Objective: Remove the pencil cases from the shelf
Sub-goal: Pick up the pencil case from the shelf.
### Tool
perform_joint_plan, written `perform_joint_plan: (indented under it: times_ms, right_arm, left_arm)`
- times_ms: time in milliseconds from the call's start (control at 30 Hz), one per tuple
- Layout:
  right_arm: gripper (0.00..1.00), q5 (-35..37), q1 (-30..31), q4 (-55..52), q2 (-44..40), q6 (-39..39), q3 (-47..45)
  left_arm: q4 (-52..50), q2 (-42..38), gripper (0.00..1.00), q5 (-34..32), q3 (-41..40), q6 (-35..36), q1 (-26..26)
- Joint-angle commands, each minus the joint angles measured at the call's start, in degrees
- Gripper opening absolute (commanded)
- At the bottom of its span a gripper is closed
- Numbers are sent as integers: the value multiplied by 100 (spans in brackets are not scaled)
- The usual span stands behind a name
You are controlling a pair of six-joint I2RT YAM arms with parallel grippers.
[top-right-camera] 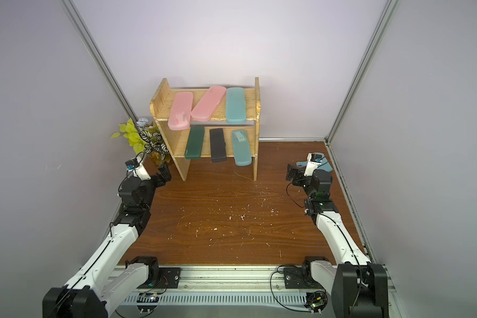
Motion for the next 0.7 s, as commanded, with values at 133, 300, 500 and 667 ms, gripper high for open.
perform_joint_plan:
  times_ms: [133,300,500,667]
  right_arm:
    - [100,-1173,137,-1379,-264,1048,740]
    - [100,-1713,407,-1362,-157,1487,976]
    - [99,-1884,987,-1332,129,1603,1300]
    - [99,-2088,1303,-1531,439,1428,1671]
  left_arm:
    - [-2033,-220,99,1546,1113,-1525,-26]
    - [-1751,-407,99,2086,1472,-2606,-27]
    - [-480,-283,99,2624,1496,-4148,-26]
    - [19,39,99,2667,1857,-5135,-33]
